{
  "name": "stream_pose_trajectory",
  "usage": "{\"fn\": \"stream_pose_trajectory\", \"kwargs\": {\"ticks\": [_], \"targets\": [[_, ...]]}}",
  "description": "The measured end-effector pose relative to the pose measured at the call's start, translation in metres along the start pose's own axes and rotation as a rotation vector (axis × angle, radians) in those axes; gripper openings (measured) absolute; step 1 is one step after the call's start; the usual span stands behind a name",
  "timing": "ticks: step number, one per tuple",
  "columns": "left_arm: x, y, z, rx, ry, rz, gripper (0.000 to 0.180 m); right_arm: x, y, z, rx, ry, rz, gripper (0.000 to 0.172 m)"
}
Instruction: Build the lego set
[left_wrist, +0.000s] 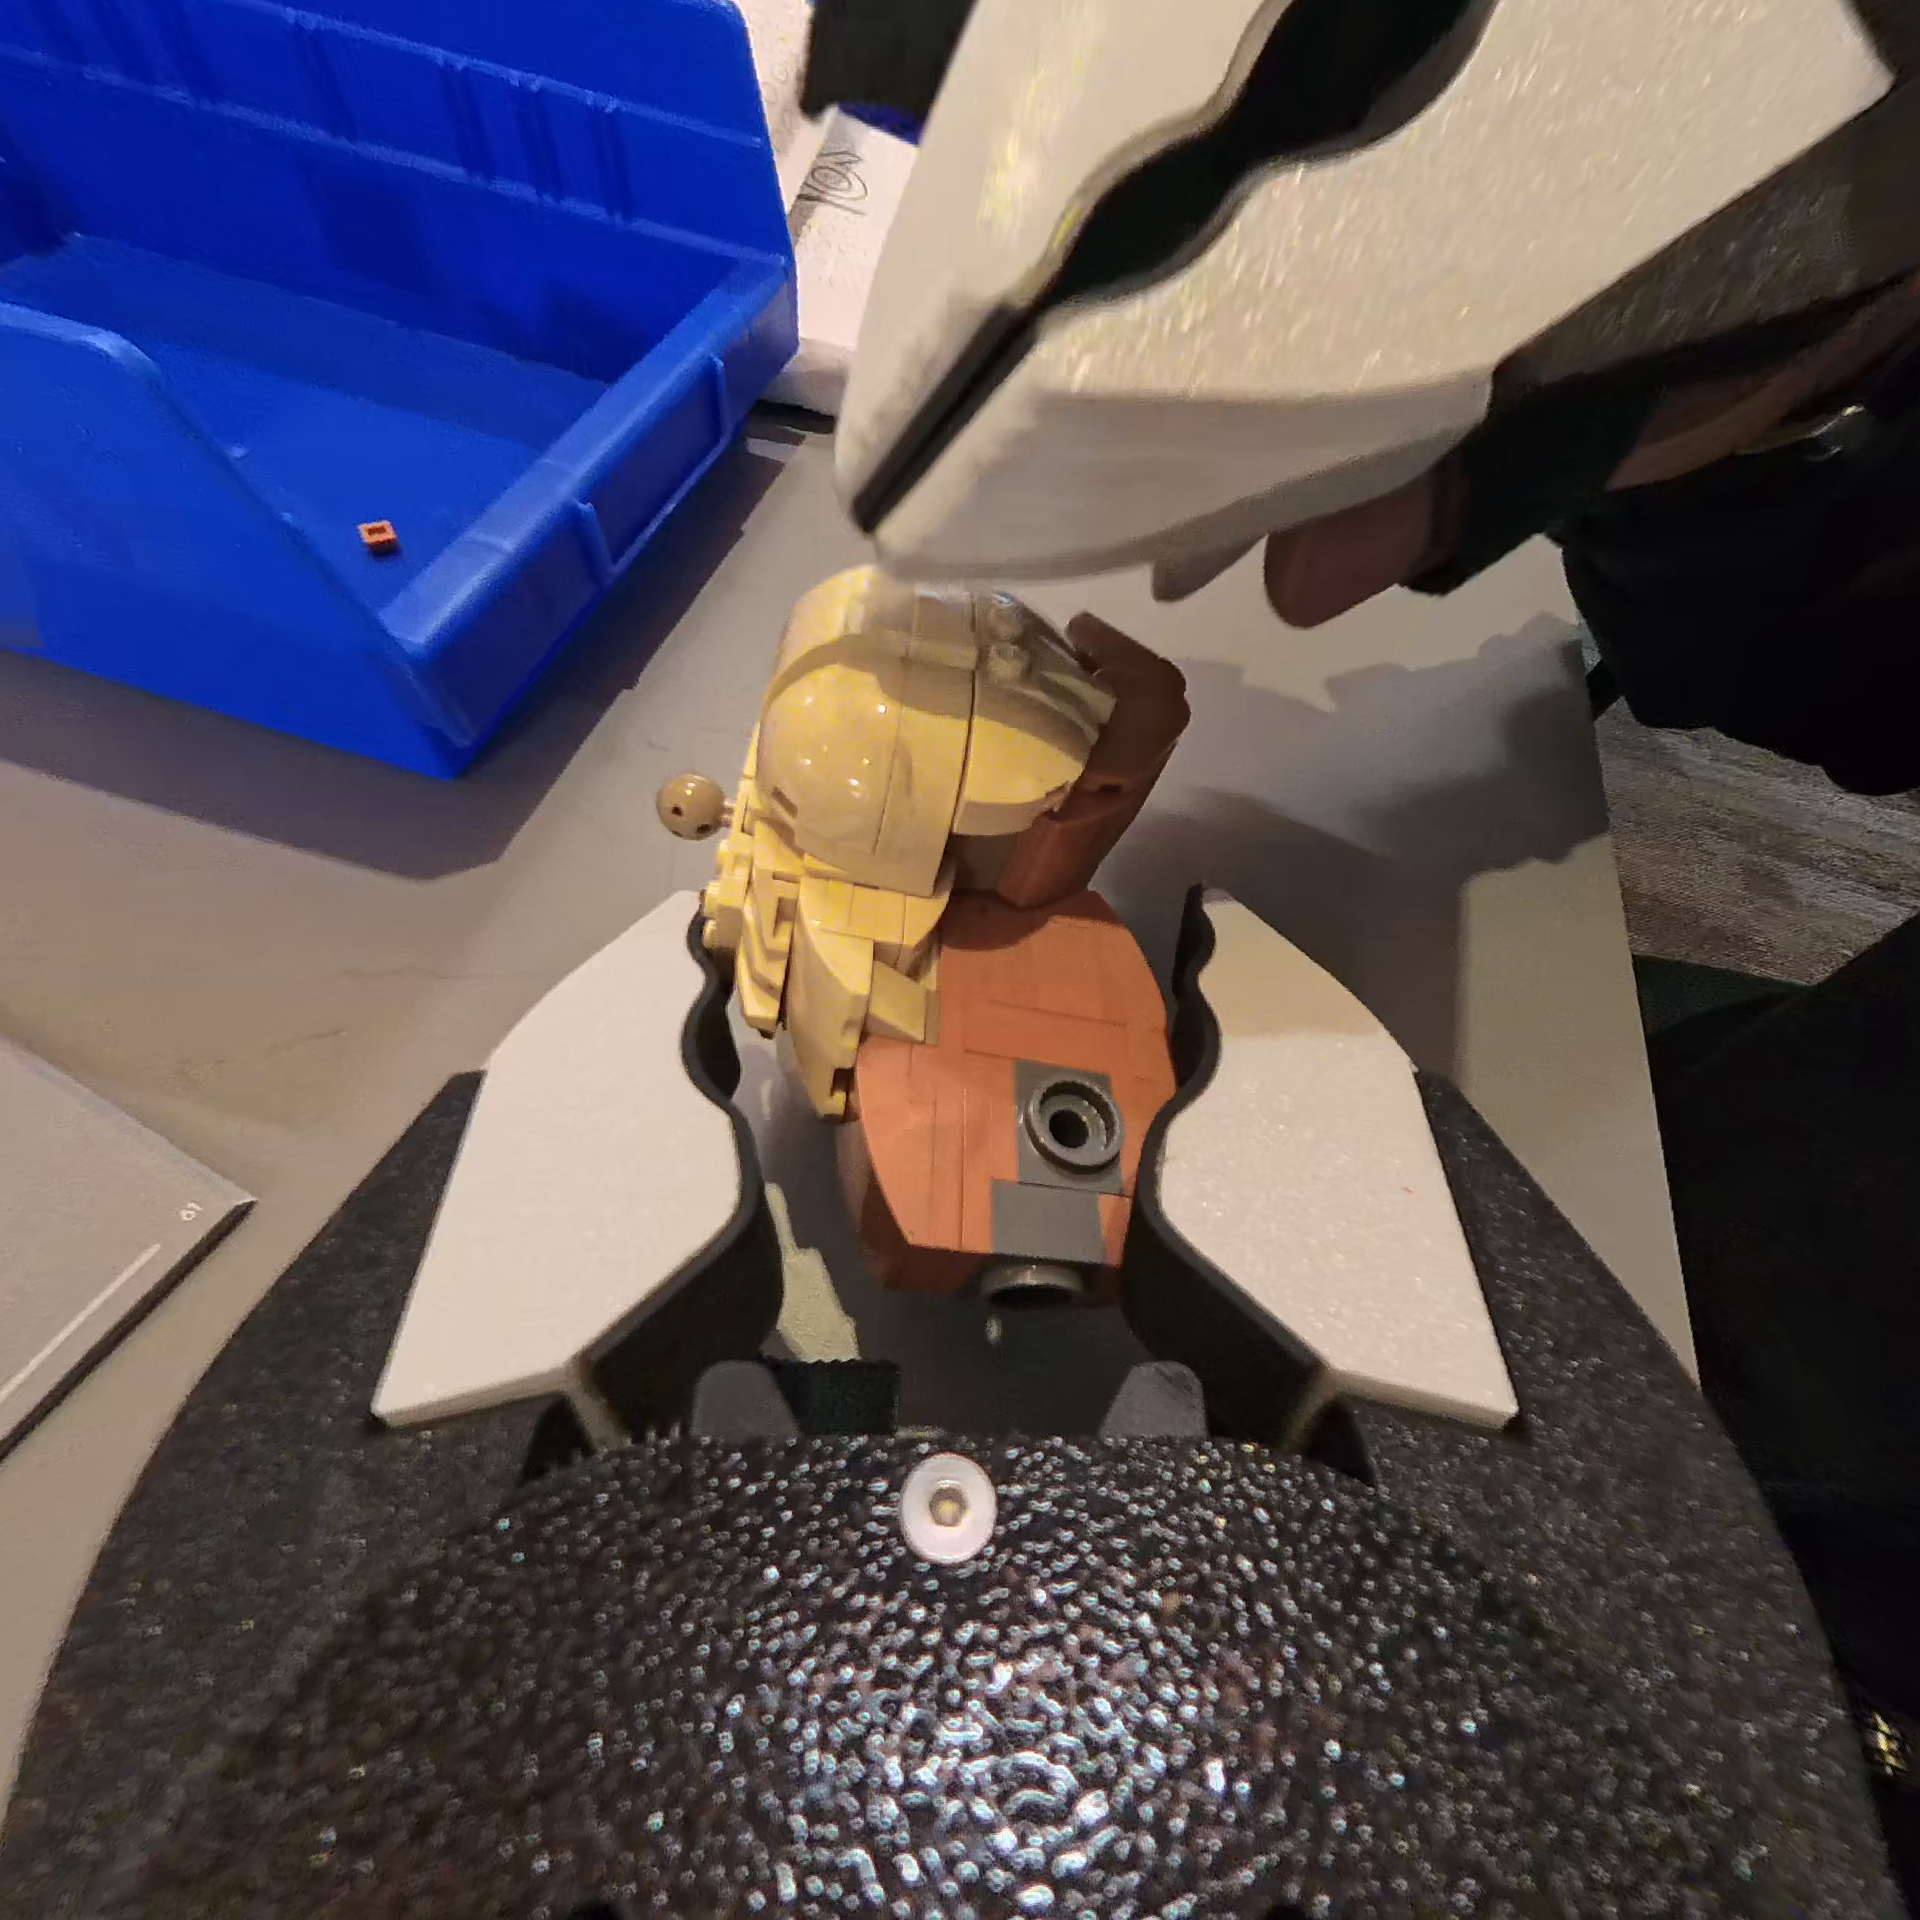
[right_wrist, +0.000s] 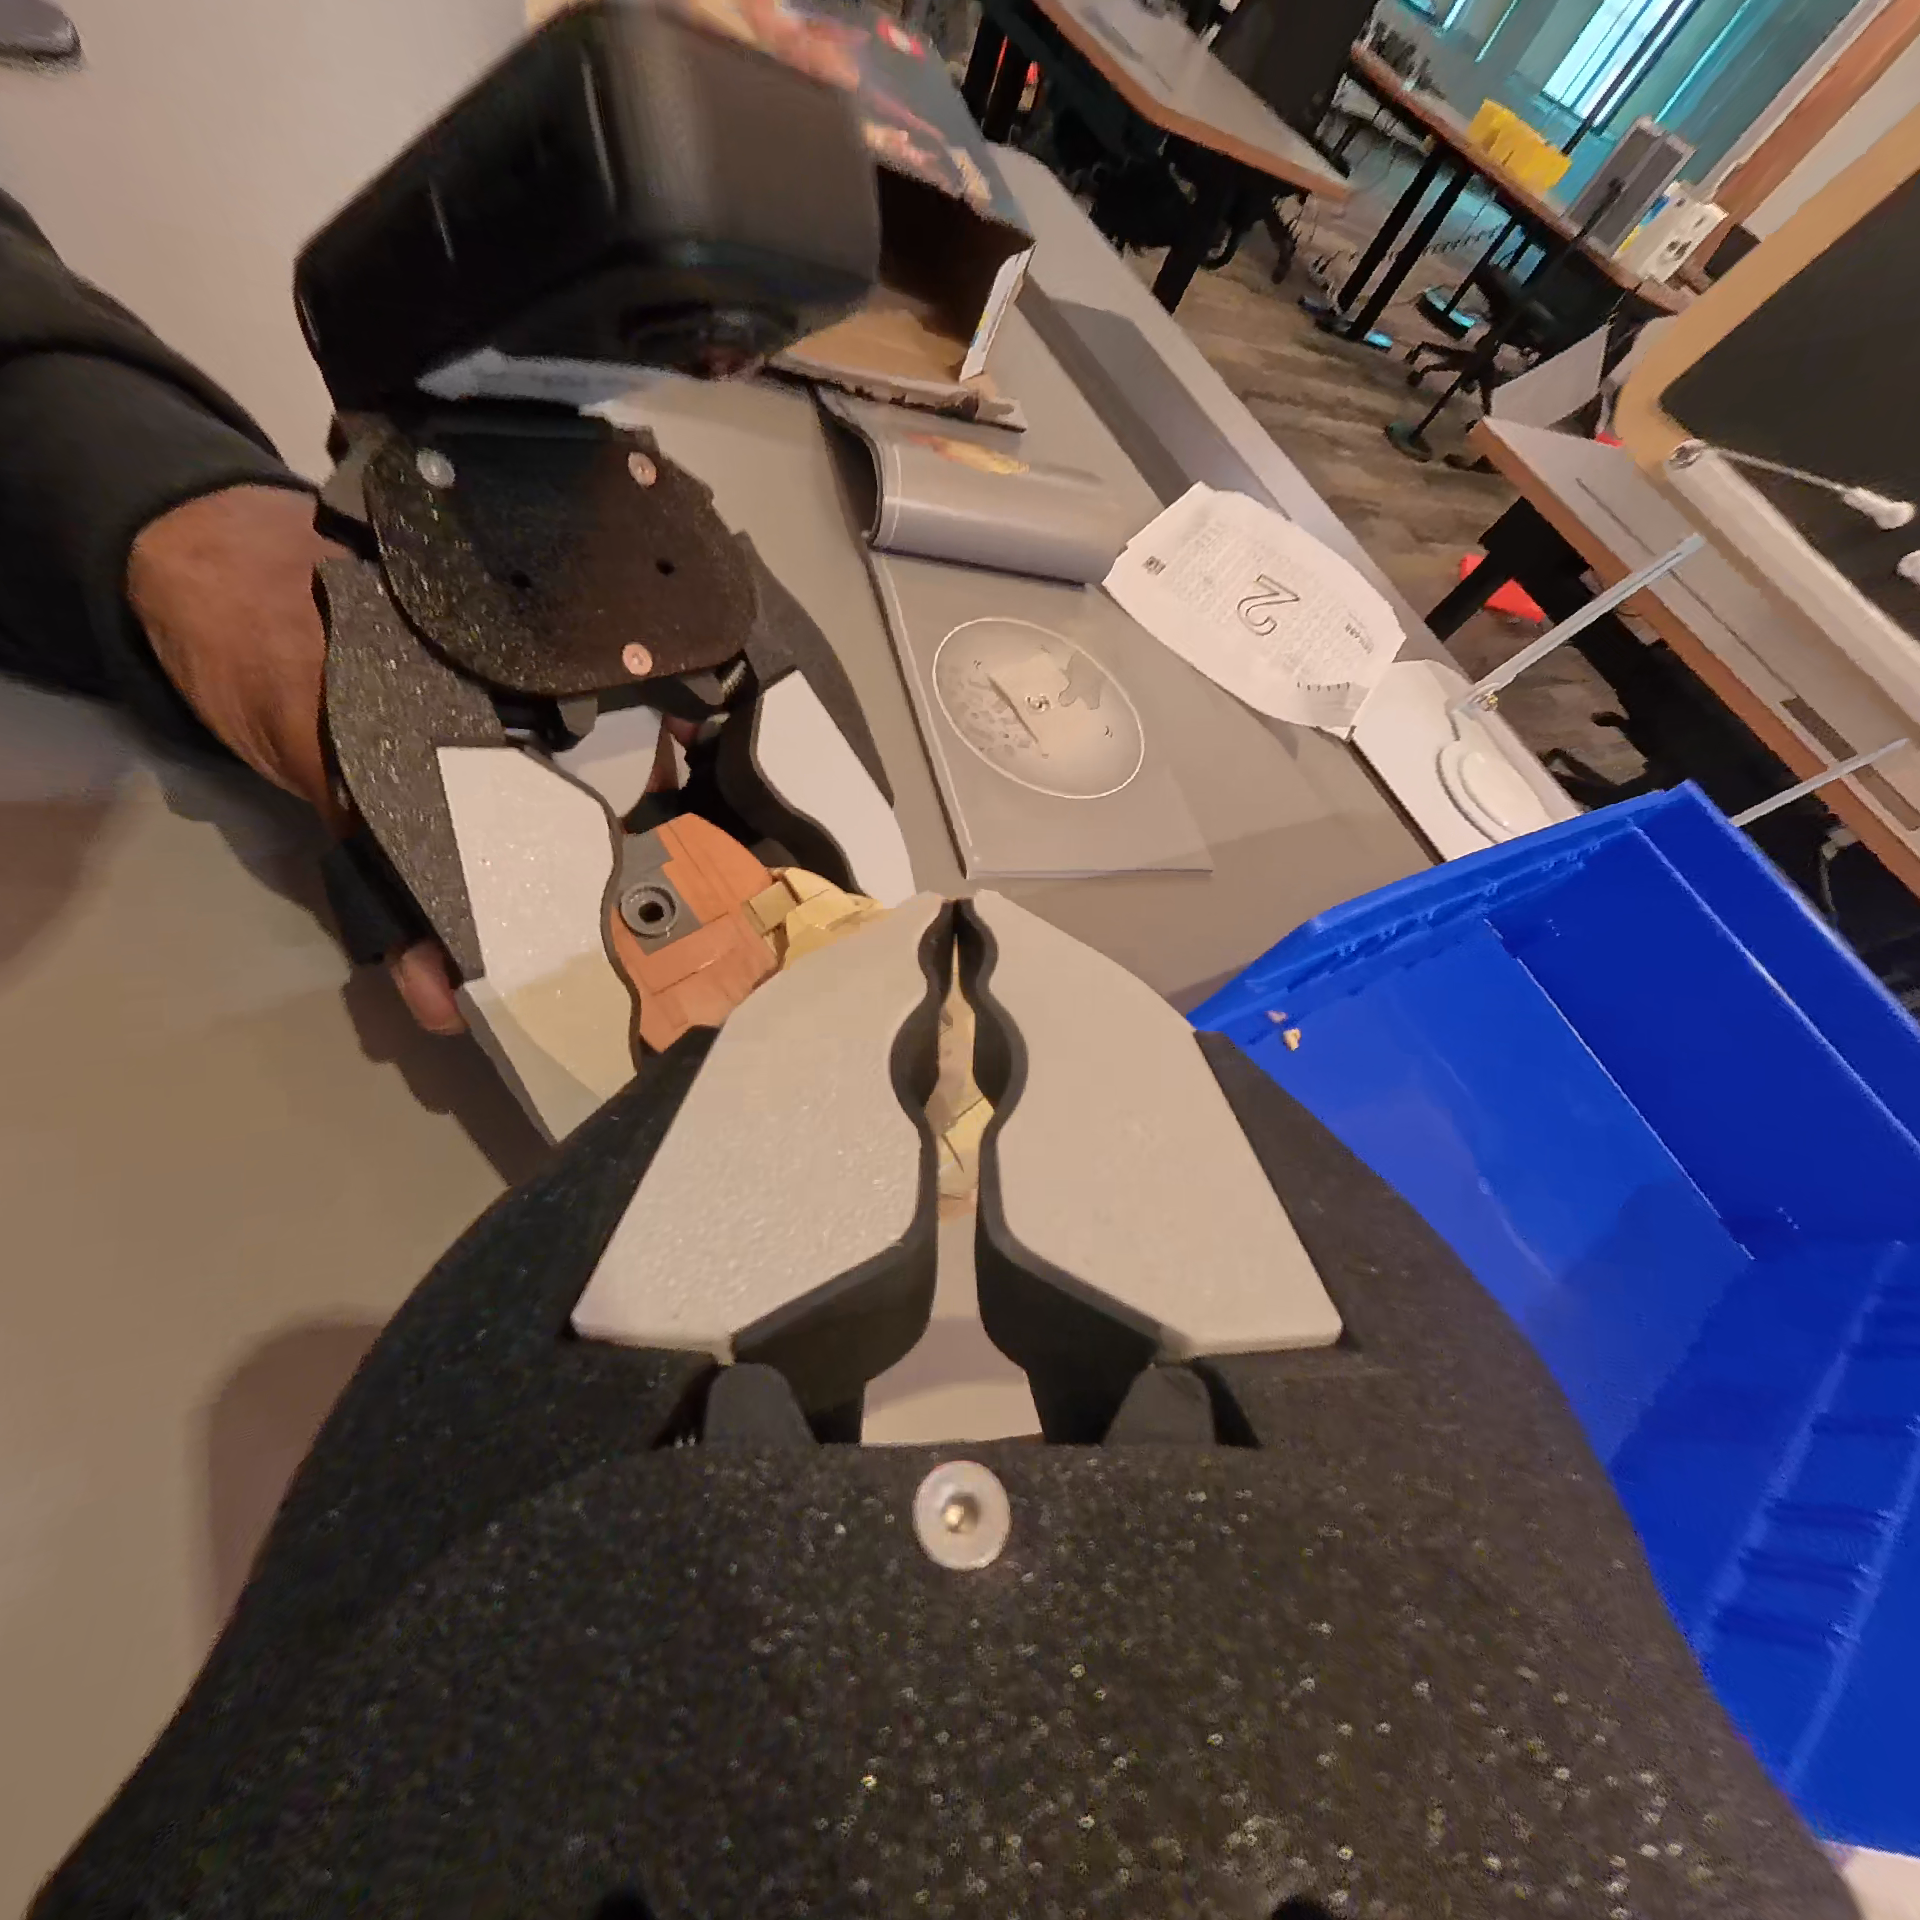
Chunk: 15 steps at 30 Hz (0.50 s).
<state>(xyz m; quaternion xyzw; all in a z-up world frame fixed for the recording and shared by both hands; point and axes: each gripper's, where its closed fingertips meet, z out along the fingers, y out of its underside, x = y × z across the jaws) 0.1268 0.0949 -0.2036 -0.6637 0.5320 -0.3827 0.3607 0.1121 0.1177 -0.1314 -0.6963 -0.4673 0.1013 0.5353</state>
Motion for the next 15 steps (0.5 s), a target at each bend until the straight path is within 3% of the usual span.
{"fn": "stream_pose_trajectory", "kwargs": {"ticks": [11, 15], "targets": [[-0.001, 0.000, 0.000, 0.000, 0.003, -0.014, 0.081, 0.004, -0.008, -0.011, 0.036, -0.023, 0.042, 0.000], [0.001, -0.001, -0.001, -0.006, 0.004, -0.012, 0.081, -0.002, 0.013, 0.000, -0.082, 0.000, -0.022, 0.000]]}}
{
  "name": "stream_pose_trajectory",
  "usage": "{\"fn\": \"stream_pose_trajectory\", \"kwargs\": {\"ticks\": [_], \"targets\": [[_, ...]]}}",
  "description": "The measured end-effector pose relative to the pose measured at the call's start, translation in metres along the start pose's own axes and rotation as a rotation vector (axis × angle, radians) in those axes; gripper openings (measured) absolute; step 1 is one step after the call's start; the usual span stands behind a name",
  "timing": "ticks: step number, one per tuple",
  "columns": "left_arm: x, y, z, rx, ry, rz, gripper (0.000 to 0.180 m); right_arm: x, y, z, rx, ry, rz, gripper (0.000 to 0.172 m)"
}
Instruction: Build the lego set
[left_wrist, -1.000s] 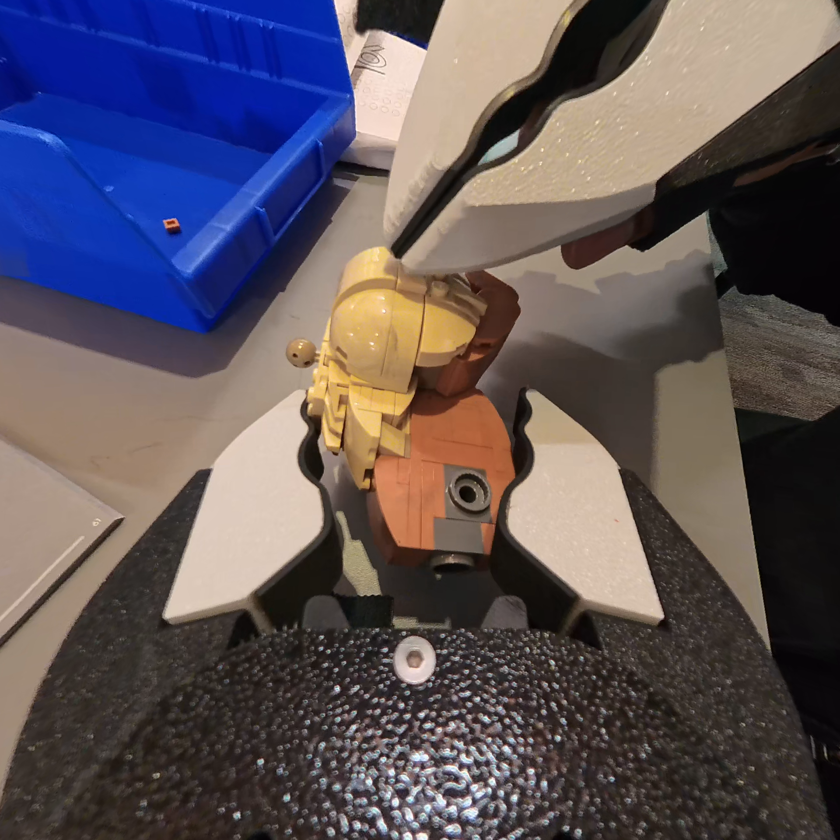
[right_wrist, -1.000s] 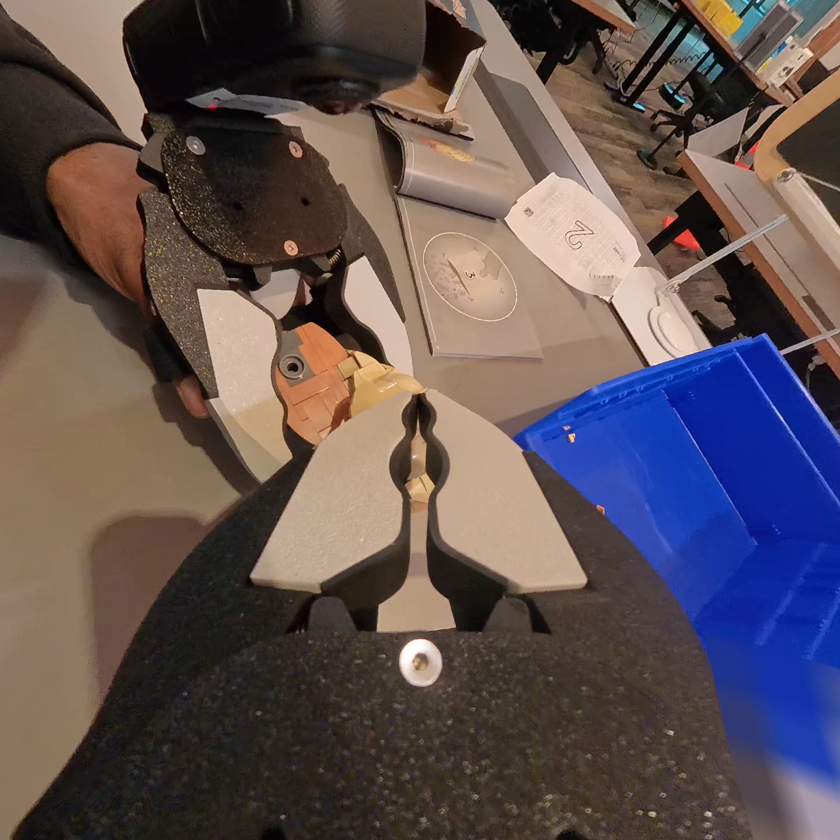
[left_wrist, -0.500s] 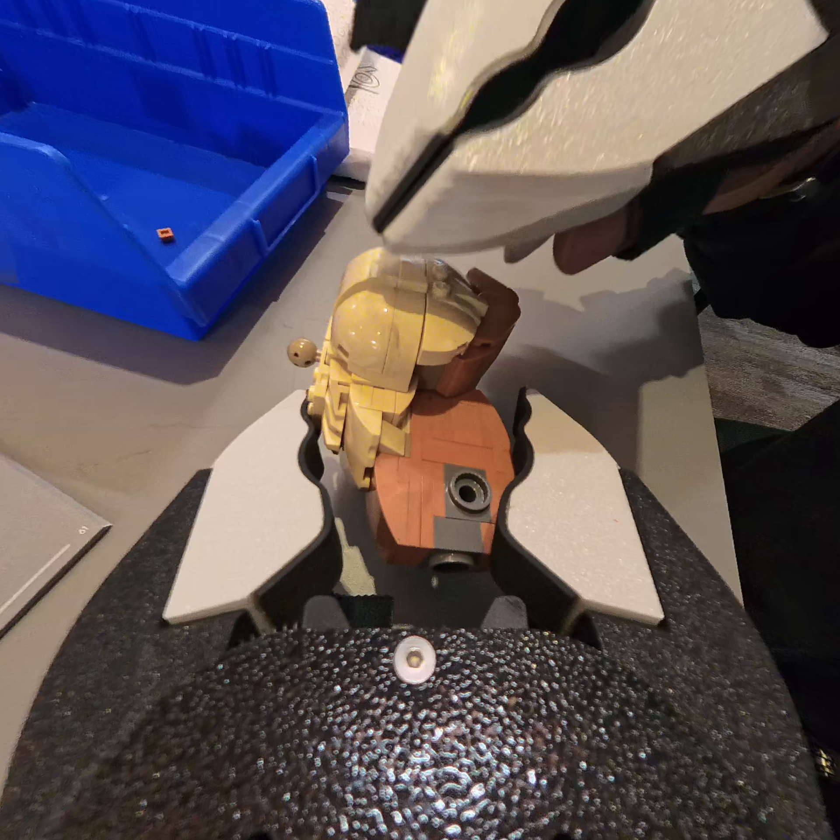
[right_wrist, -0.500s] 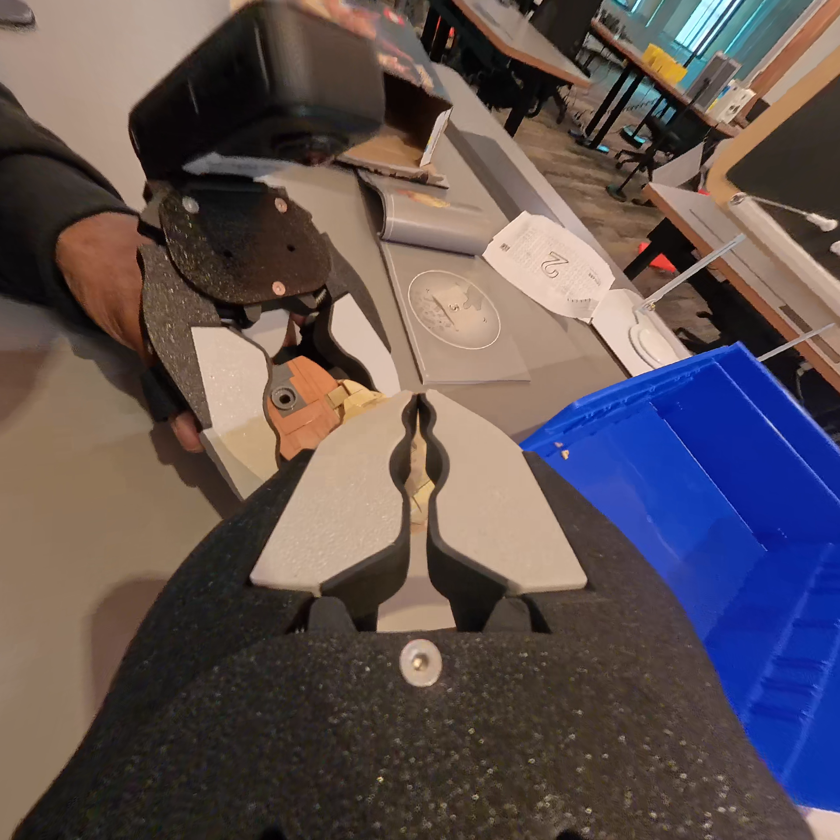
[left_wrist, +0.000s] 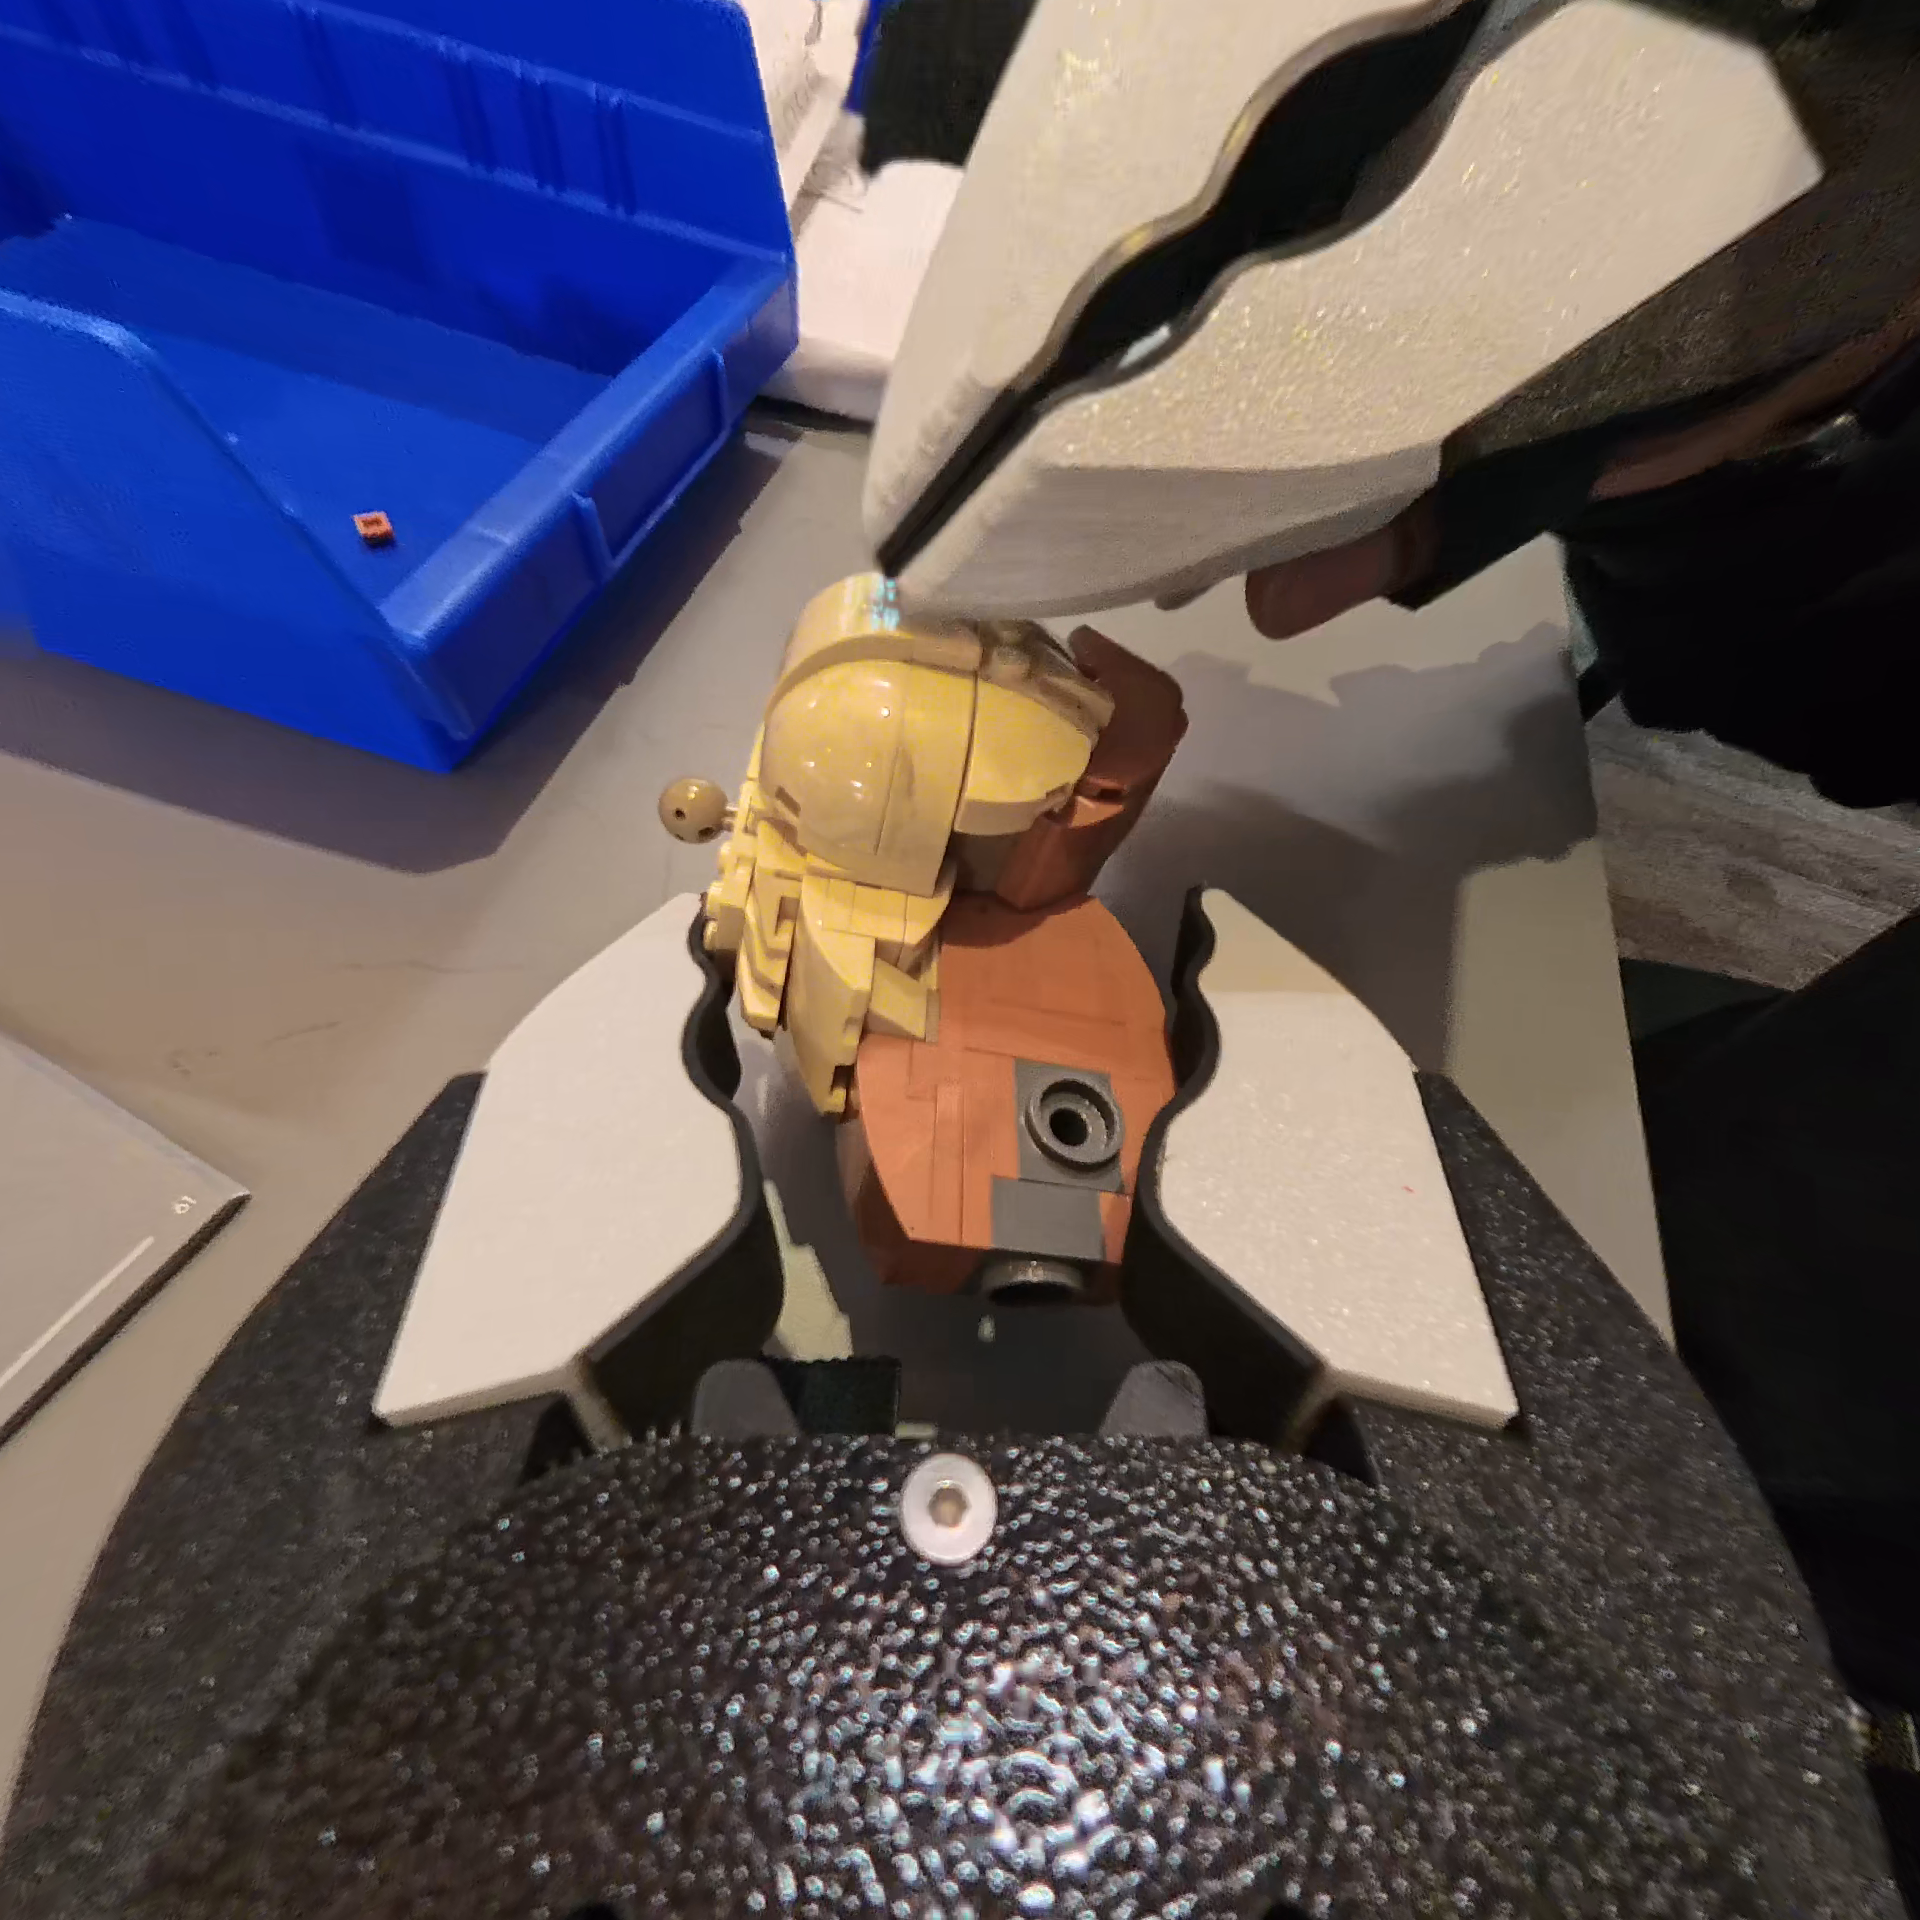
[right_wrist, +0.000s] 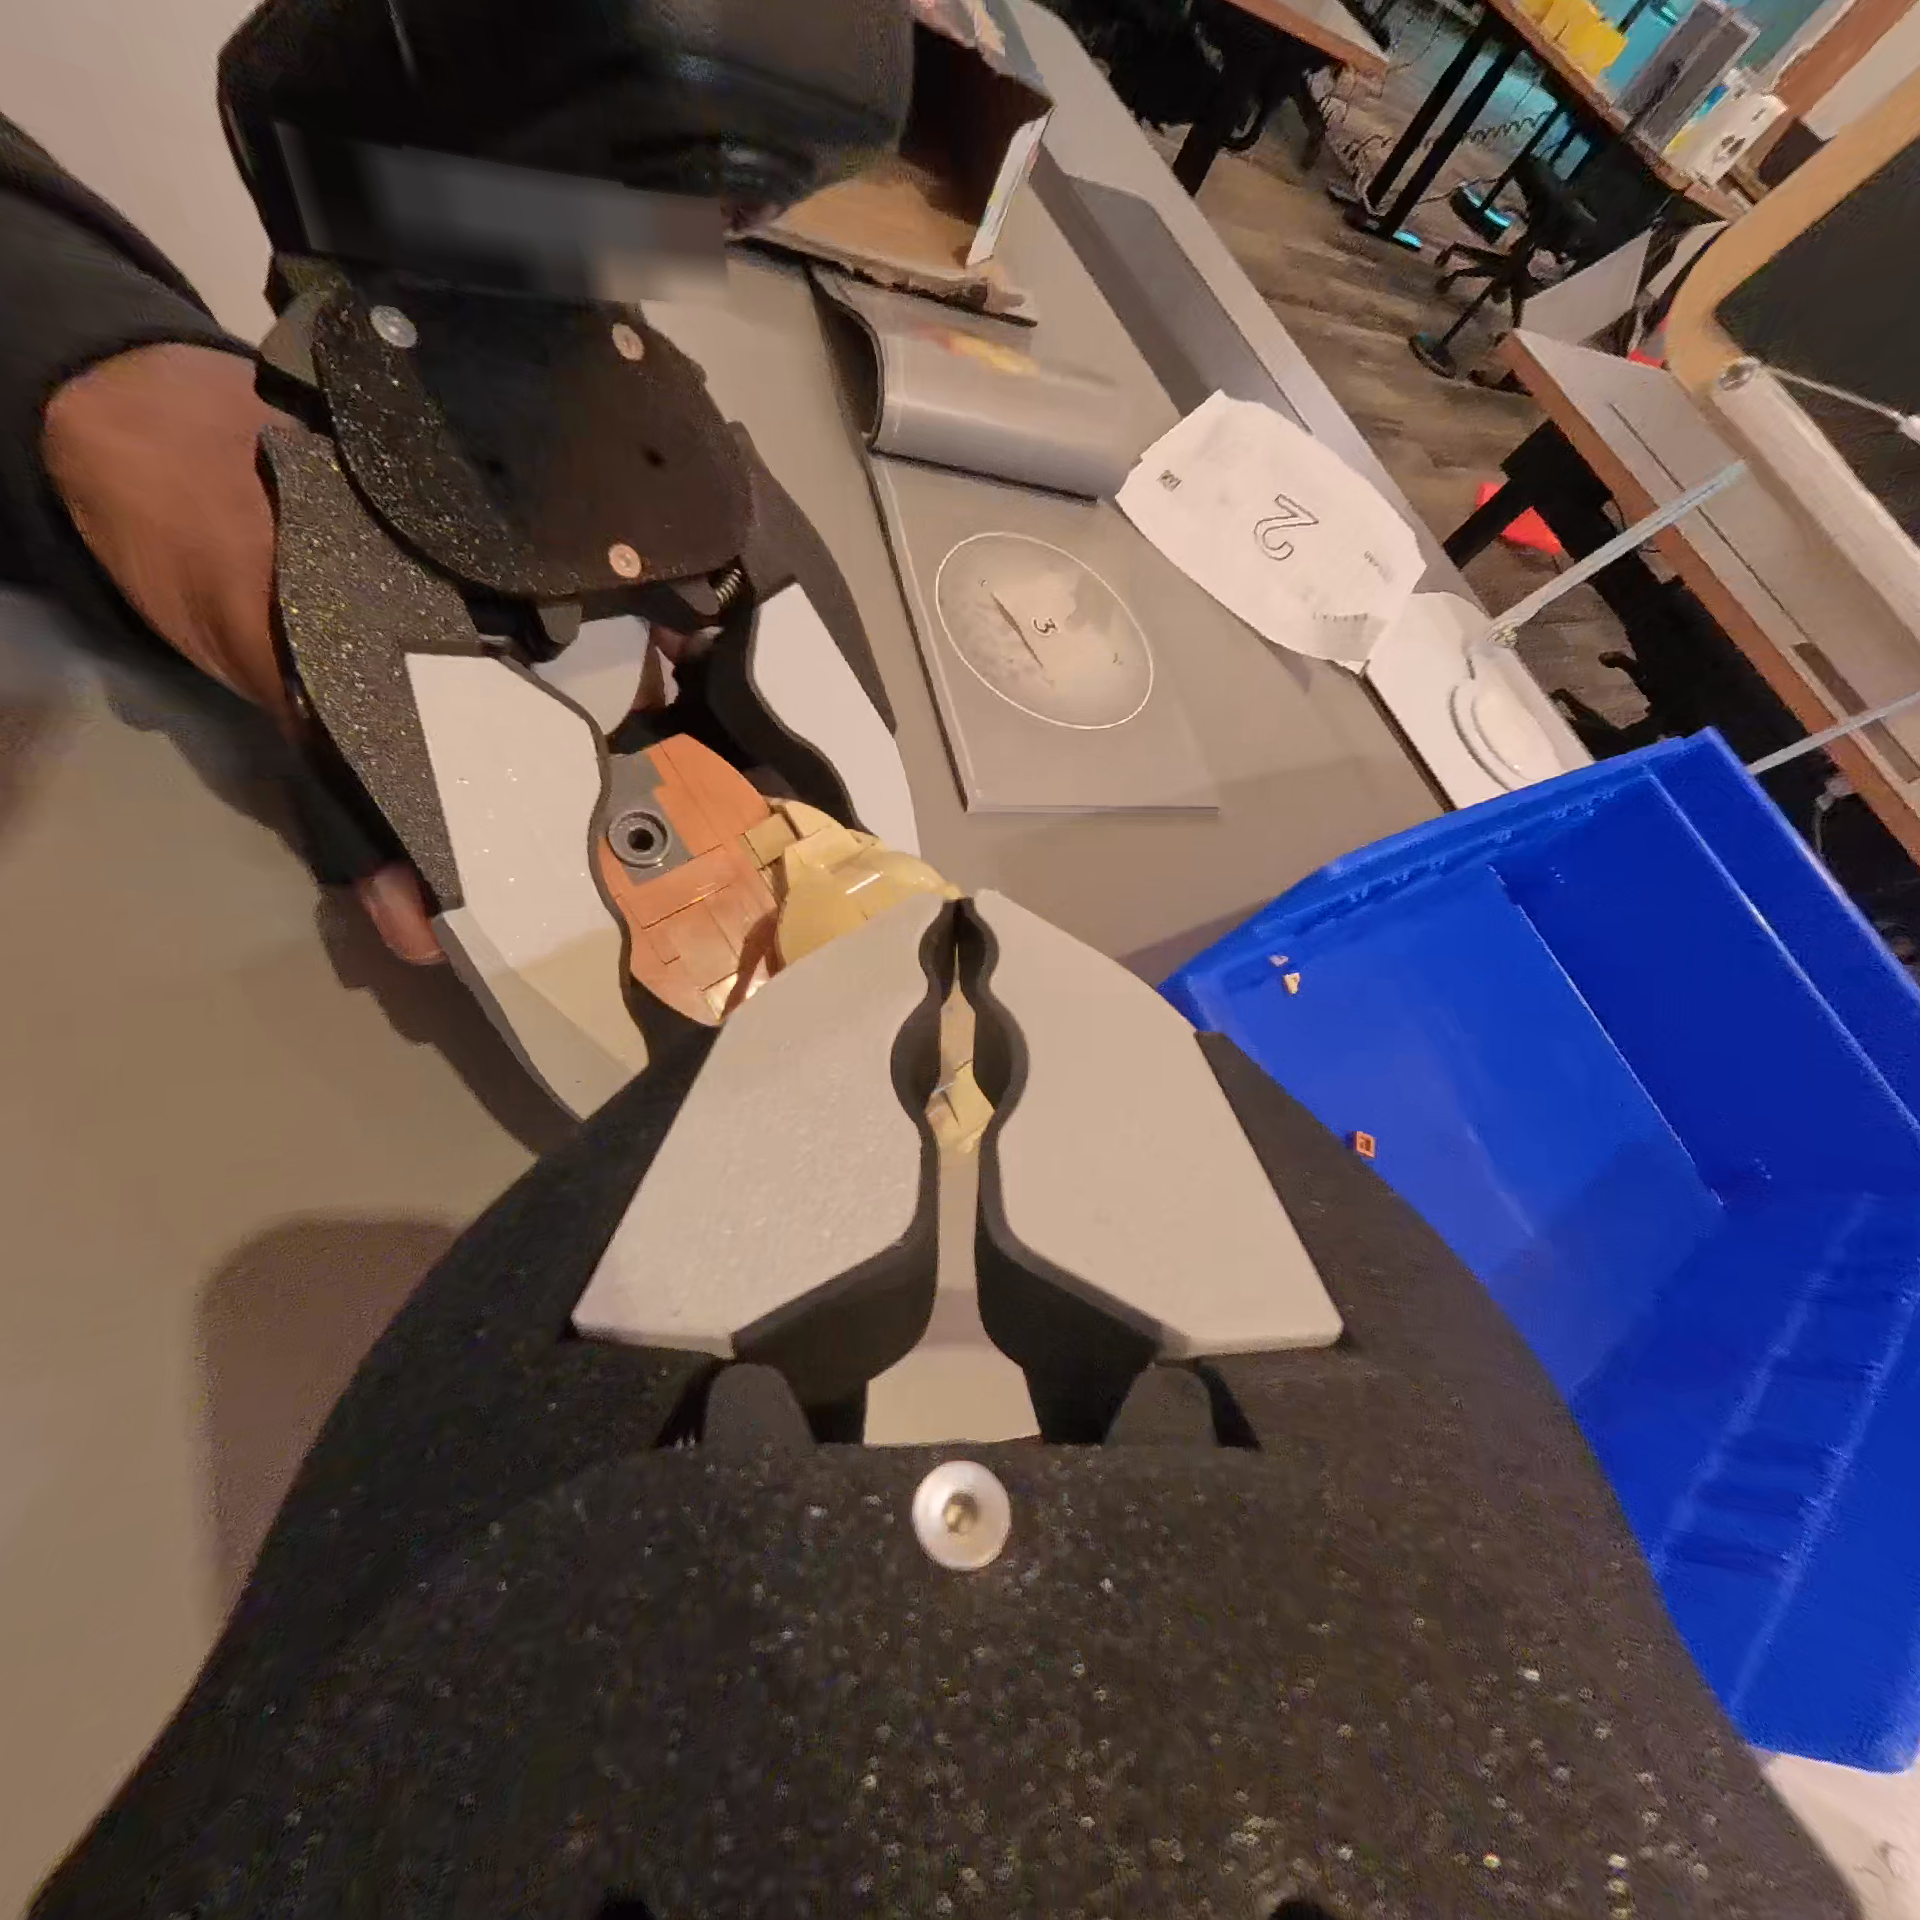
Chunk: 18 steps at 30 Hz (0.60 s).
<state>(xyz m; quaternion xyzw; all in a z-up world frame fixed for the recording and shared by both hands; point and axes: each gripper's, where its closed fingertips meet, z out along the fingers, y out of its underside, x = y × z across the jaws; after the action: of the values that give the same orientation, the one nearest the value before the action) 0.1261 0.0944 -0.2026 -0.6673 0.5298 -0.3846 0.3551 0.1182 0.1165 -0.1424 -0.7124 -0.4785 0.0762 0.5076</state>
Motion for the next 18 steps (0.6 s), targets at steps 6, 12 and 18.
{"fn": "stream_pose_trajectory", "kwargs": {"ticks": [6, 12, 18], "targets": [[0.001, 0.001, 0.002, 0.002, 0.001, 0.002, 0.081, 0.001, 0.001, 0.000, -0.002, 0.008, 0.001, 0.000], [-0.002, 0.002, 0.001, -0.003, -0.006, -0.005, 0.081, 0.007, -0.014, -0.008, 0.073, 0.034, 0.003, 0.000], [-0.006, 0.006, 0.001, -0.031, -0.022, -0.003, 0.081, -0.006, 0.005, 0.002, -0.039, -0.016, 0.007, 0.000]]}}
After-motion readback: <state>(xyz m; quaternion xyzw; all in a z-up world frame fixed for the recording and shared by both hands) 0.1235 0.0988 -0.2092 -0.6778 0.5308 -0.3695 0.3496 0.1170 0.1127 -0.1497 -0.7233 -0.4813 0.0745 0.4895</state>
